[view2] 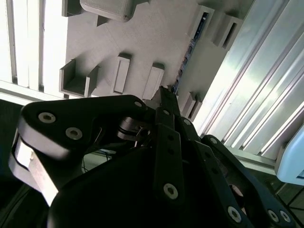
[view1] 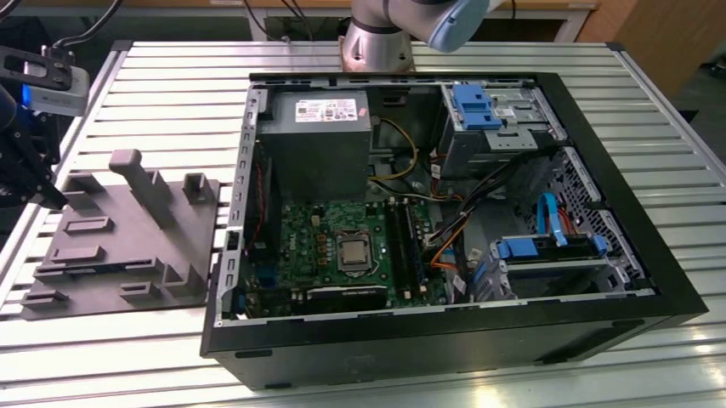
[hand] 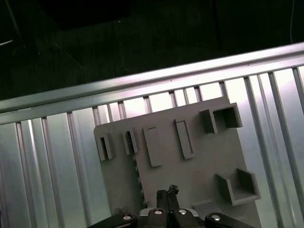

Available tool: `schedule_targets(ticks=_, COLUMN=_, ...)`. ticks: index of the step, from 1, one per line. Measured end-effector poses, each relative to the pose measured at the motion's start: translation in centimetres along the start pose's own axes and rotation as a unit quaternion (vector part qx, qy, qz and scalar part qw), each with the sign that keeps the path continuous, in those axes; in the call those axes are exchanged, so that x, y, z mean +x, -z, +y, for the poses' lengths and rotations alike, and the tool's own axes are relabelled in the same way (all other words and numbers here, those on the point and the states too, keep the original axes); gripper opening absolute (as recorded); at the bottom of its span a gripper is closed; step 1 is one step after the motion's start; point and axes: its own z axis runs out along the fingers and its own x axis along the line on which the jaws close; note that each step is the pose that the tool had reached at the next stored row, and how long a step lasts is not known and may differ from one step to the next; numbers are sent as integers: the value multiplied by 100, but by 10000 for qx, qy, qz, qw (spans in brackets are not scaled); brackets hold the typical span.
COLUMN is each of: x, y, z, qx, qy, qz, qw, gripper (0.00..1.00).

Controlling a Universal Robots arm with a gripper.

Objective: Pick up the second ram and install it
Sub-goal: 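Pick up the second ram and move it above second insertion slot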

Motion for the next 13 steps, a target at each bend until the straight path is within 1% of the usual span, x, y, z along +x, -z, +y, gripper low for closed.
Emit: schedule_targets(ticks=13, x=3, y=-43, z=8, qx=-4, qy=150, qz=7, qw=9999, gripper=11)
